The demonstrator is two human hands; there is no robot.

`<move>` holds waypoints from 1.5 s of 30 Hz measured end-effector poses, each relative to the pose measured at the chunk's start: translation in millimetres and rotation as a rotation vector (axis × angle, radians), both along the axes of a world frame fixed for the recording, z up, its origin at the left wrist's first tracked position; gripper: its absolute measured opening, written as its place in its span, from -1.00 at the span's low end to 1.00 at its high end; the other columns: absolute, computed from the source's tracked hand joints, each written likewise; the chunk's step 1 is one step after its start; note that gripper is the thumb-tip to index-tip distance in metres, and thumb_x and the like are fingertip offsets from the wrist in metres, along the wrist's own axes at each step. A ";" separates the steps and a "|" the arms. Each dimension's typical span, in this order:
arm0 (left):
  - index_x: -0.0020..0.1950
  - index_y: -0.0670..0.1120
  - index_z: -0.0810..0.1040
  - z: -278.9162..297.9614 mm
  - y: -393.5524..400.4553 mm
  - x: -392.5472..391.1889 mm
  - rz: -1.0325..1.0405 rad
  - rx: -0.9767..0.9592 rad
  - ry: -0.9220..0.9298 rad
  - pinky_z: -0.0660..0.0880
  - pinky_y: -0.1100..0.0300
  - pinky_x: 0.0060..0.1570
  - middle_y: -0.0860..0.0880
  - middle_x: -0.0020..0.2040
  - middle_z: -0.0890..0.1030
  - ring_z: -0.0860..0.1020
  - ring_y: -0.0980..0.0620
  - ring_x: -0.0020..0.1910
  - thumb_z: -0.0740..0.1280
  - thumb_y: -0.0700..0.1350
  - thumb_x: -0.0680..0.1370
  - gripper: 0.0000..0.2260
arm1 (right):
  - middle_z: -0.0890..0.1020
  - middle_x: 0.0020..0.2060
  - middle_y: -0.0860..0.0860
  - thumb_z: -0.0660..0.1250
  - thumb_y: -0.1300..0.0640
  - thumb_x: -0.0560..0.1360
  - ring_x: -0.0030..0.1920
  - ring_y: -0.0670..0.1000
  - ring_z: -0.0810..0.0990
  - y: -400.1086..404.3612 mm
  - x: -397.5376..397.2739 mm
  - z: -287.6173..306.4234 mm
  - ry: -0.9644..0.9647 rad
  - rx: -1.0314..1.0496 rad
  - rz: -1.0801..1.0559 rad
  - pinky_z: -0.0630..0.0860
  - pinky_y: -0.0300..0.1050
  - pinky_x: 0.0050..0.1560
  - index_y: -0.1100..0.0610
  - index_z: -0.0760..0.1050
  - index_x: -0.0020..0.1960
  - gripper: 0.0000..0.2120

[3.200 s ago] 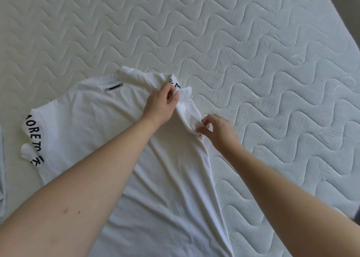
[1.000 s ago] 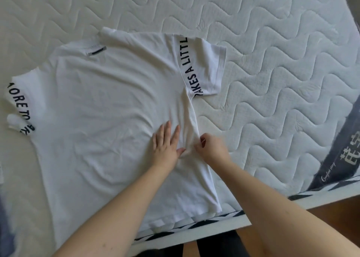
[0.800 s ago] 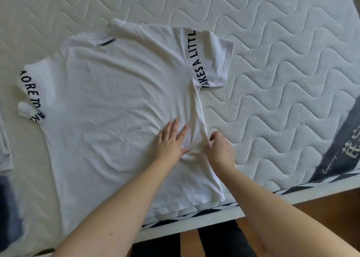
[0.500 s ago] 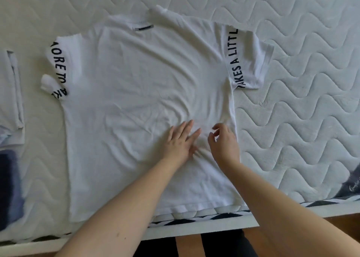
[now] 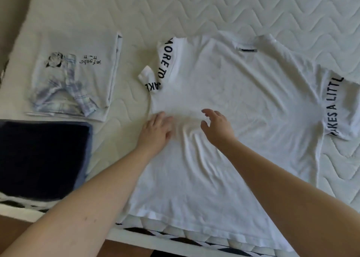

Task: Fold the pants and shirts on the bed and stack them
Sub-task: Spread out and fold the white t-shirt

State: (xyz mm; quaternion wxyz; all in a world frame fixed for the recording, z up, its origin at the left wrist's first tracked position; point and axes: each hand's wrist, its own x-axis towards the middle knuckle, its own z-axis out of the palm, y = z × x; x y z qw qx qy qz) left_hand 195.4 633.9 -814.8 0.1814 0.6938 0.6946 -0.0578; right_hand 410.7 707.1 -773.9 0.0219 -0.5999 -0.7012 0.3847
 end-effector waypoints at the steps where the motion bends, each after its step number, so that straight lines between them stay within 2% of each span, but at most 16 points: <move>1: 0.49 -0.04 0.34 2.4 11.2 -12.5 0.062 0.048 -0.032 0.33 -0.07 0.27 -0.17 0.49 0.31 0.34 -0.18 0.41 0.27 -0.02 0.58 -0.52 | 0.50 0.32 0.07 0.21 0.12 0.60 0.29 0.12 0.45 7.0 -12.9 -0.3 -0.009 0.001 0.027 0.37 0.01 0.30 0.07 0.38 0.44 -0.60; 7: 0.49 -0.12 0.28 4.2 92.3 -72.5 0.466 0.165 -0.272 0.38 -0.08 0.21 -0.18 0.41 0.37 0.40 -0.22 0.31 0.23 -0.05 0.62 -0.55 | 0.47 0.37 0.04 0.21 0.08 0.61 0.30 0.11 0.47 47.9 -78.5 -8.6 0.031 -0.010 0.054 0.40 0.04 0.32 0.02 0.33 0.49 -0.55; 12: 0.56 -0.15 0.15 2.4 158.7 -98.0 0.605 0.050 -0.428 0.32 0.00 0.37 -0.16 0.50 0.28 0.34 -0.16 0.42 0.28 0.04 0.59 -0.39 | 0.43 0.40 0.06 0.21 0.11 0.61 0.35 0.08 0.43 73.6 -113.4 -21.2 0.064 -0.012 0.064 0.33 -0.08 0.31 0.02 0.26 0.53 -0.51; 14: 0.44 -0.15 0.37 -2.0 175.5 -101.6 0.628 -0.003 -0.441 0.43 0.04 0.24 -0.16 0.36 0.46 0.46 -0.16 0.30 0.33 0.10 0.56 -0.46 | 0.41 0.41 0.07 0.22 0.12 0.60 0.35 0.08 0.41 81.8 -119.9 -25.4 0.076 -0.020 0.054 0.32 -0.10 0.29 0.02 0.23 0.54 -0.49; 16: 0.23 -0.14 0.55 -7.8 182.8 -104.2 0.651 -0.014 -0.457 0.47 0.14 -0.03 -0.12 0.14 0.60 0.56 -0.11 0.07 0.40 0.07 0.52 -0.61 | 0.39 0.43 0.06 0.22 0.11 0.60 0.35 0.06 0.41 89.3 -122.8 -29.2 0.080 -0.031 0.034 0.30 -0.14 0.22 0.01 0.21 0.55 -0.47; 20: -0.07 -0.13 0.50 -10.5 166.9 -110.6 0.803 0.137 -0.511 0.29 0.36 -0.44 -0.01 -0.21 0.50 0.45 0.01 -0.30 0.41 -0.11 0.50 -0.86 | 0.38 0.43 0.04 0.21 0.09 0.60 0.31 0.03 0.44 100.7 -132.1 -33.7 0.101 -0.040 0.006 0.29 -0.19 0.14 0.01 0.19 0.55 -0.46; 21: -0.12 -0.13 0.45 -9.1 158.2 -111.9 0.841 0.199 -0.532 0.25 0.33 -0.48 -0.01 -0.25 0.46 0.41 0.01 -0.34 0.40 -0.12 0.50 -0.85 | 0.38 0.42 0.04 0.21 0.09 0.60 0.31 0.04 0.45 102.3 -136.6 -33.7 0.113 -0.040 -0.006 0.30 -0.18 0.14 0.01 0.19 0.54 -0.47; 24: -0.19 -0.18 0.41 -6.7 120.4 -113.1 0.922 0.312 -0.567 0.17 0.12 -0.37 -0.06 -0.26 0.45 0.38 -0.04 -0.29 0.41 -0.11 0.51 -0.77 | 0.38 0.43 0.05 0.22 0.09 0.60 0.37 0.04 0.41 103.0 -157.2 -32.5 0.154 -0.052 -0.031 0.29 -0.19 0.20 0.02 0.18 0.55 -0.46; 28: -0.17 -0.18 0.50 -12.6 73.1 -107.2 1.073 0.273 -0.668 0.35 0.22 -0.33 -0.08 -0.21 0.56 0.52 -0.05 -0.23 0.43 -0.08 0.50 -0.79 | 0.26 0.52 0.01 0.23 0.09 0.59 0.49 0.07 0.24 100.5 -185.1 -30.1 0.160 -0.036 0.023 0.24 0.04 0.46 0.03 0.13 0.58 -0.41; 31: -0.11 -0.10 0.50 -19.7 63.1 -106.7 1.083 0.240 -0.684 0.44 0.20 -0.20 0.04 -0.19 0.52 0.53 0.05 -0.20 0.46 -0.16 0.46 -0.85 | 0.16 0.56 -0.03 0.22 0.06 0.57 0.54 0.06 0.11 98.9 -192.9 -33.9 0.057 -0.038 0.094 0.16 0.12 0.49 -0.03 0.09 0.58 -0.39; 33: 0.03 -0.05 0.45 -19.2 68.4 -109.7 1.099 0.275 -0.750 0.49 0.21 -0.10 0.05 -0.12 0.54 0.53 0.15 -0.18 0.47 -0.20 0.43 -0.74 | 0.11 0.57 -0.03 0.19 0.04 0.58 0.55 0.04 0.06 99.9 -191.3 -38.5 -0.020 -0.033 0.145 0.09 0.10 0.50 -0.05 0.06 0.58 -0.39; 35: 0.22 -0.01 0.41 -17.8 81.9 -114.2 1.087 0.328 -0.822 0.47 0.26 -0.03 0.01 0.05 0.55 0.56 0.10 -0.04 0.45 -0.14 0.47 -0.63 | 0.08 0.58 -0.03 0.17 0.01 0.60 0.56 0.02 0.02 100.6 -187.3 -42.7 -0.083 -0.011 0.206 0.03 0.06 0.49 -0.06 0.05 0.58 -0.41; 37: 0.38 -0.06 0.37 -16.6 103.7 -121.3 1.036 0.336 -0.778 0.46 0.20 0.12 -0.06 0.22 0.53 0.54 0.01 0.15 0.38 -0.10 0.53 -0.57 | 0.06 0.58 -0.03 0.15 0.01 0.61 0.56 0.00 -0.01 99.3 -183.5 -45.8 -0.117 0.014 0.261 0.00 0.04 0.49 -0.07 0.07 0.56 -0.44; 40: 0.50 -0.16 0.27 -14.9 142.3 -137.0 0.755 0.351 -0.486 0.28 0.10 0.35 -0.17 0.43 0.39 0.37 -0.13 0.40 0.32 -0.12 0.57 -0.48 | 0.08 0.58 -0.05 0.12 0.04 0.62 0.57 -0.02 -0.03 97.0 -178.0 -47.8 -0.110 0.061 0.301 -0.01 0.03 0.50 -0.03 0.10 0.56 -0.48; 43: 0.58 -0.06 0.10 -12.3 185.1 -155.3 0.414 0.252 -0.233 0.09 -0.02 0.47 -0.14 0.57 0.14 0.11 -0.14 0.54 0.30 0.03 0.59 -0.36 | 0.08 0.58 -0.06 0.10 0.06 0.64 0.57 -0.02 -0.03 95.5 -170.0 -48.3 -0.089 0.082 0.283 -0.02 0.01 0.50 -0.02 0.08 0.58 -0.47; 45: 0.55 -0.03 0.18 -12.5 210.4 -165.2 0.269 0.104 -0.127 0.01 -0.08 0.49 -0.09 0.58 0.12 0.05 -0.11 0.56 0.29 0.13 0.57 -0.38 | 0.08 0.58 -0.05 0.10 0.06 0.64 0.57 -0.01 -0.02 96.1 -166.5 -48.6 -0.078 0.076 0.271 -0.02 0.02 0.50 -0.03 0.07 0.59 -0.47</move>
